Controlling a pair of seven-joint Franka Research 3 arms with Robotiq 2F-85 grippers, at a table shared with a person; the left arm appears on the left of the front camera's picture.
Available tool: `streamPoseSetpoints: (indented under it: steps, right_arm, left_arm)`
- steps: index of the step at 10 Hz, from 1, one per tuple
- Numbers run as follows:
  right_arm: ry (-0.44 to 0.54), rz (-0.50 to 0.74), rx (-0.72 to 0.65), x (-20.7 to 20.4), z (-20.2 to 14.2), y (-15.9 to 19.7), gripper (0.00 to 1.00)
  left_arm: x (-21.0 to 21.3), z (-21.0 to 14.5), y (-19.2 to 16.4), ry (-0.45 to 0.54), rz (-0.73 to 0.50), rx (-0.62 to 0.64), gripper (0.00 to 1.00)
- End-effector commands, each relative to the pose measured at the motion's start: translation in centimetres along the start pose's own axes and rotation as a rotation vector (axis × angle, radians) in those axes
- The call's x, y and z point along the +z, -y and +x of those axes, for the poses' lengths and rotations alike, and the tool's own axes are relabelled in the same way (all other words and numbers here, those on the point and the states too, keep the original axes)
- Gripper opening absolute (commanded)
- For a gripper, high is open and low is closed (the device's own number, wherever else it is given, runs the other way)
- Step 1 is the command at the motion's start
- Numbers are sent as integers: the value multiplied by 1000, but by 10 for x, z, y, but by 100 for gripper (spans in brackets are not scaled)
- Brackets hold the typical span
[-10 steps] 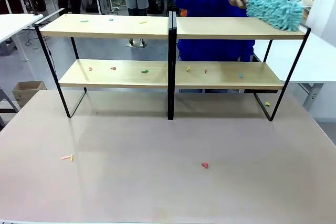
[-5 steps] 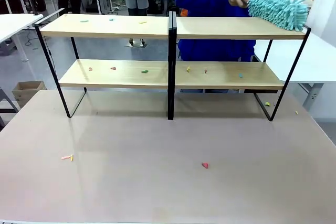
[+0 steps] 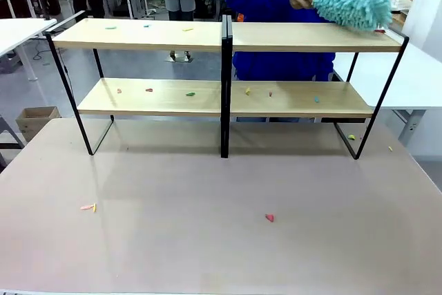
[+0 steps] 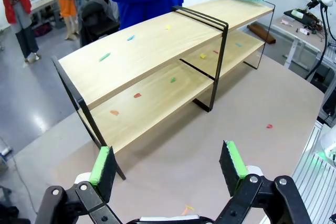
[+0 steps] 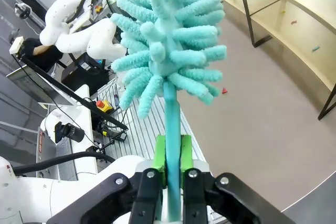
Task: Clean the shelves.
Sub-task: Clean another randomly selected level of the Shelf with the Duster.
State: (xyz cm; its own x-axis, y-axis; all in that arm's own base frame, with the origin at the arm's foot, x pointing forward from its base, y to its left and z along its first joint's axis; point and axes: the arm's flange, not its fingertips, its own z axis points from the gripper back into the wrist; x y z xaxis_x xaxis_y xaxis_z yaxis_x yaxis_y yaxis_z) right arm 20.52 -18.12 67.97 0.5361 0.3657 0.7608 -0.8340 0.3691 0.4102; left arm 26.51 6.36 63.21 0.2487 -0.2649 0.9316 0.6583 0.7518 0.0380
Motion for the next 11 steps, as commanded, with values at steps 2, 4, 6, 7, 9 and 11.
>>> streamPoseSetpoints:
  steps: [2,4,6,7,9,11]
  right_arm:
    - [22,11,29,-3,-1,0,12]
    - [-147,-25,15,-20,3,-18,12]
    - [-325,9,62,-72,-2,-33,12]
    - [-413,28,53,-97,-10,-39,12]
    - [-338,14,9,-75,5,-34,12]
    - [-491,-53,-56,-104,-3,-39,12]
  left_arm:
    - [-1,0,0,-4,5,-3,100]
    - [-1,0,0,-4,5,-3,100]
    - [-1,0,0,-4,5,-3,100]
    - [-1,0,0,-4,5,-3,100]
    - [-1,0,0,-4,5,-3,100]
    - [-1,0,0,-4,5,-3,100]
